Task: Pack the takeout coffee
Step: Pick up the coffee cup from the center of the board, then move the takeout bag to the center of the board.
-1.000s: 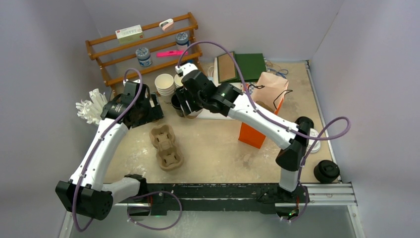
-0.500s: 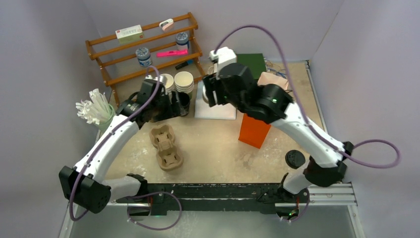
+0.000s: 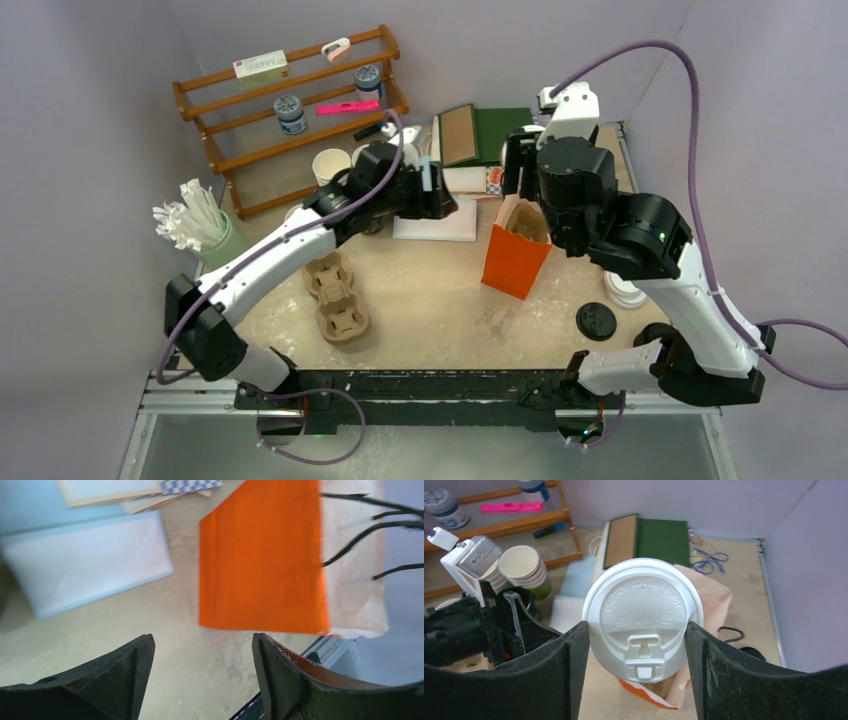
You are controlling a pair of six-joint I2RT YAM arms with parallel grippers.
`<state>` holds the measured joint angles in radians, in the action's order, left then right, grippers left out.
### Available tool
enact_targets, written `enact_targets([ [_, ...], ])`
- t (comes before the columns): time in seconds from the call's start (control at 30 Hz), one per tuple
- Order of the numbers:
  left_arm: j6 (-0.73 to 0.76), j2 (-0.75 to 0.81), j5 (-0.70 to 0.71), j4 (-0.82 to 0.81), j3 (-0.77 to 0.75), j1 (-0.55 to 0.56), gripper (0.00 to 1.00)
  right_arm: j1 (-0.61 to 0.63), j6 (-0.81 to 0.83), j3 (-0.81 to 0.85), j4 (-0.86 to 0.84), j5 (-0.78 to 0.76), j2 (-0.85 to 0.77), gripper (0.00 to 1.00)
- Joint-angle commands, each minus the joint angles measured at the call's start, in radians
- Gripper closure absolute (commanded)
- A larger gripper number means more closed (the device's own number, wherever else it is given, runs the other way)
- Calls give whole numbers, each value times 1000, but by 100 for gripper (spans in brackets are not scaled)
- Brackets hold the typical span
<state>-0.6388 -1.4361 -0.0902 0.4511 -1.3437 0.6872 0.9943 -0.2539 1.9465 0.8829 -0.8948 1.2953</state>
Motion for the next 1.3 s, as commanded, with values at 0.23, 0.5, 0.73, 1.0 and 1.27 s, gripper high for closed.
enact_targets([
  [0.23, 73, -270, -71, -258, -307, 134, 26, -5, -7, 26, 75, -271, -80, 45],
  [0.5, 78, -381, -61, -244, -433, 155, 34, -5, -97, 77, 216, -220, -94, 46],
  [0.73, 81, -397, 19, -190, -471, 155, 60, -5, -193, 94, 316, -135, -91, 49],
  [1.0, 27, -362, 40, -173, -415, 155, 100, -5, -297, 70, 369, 48, -77, 51],
  [1.27, -43, -312, -22, -217, -344, 155, 100, -6, -381, -49, 401, 98, -86, 52],
])
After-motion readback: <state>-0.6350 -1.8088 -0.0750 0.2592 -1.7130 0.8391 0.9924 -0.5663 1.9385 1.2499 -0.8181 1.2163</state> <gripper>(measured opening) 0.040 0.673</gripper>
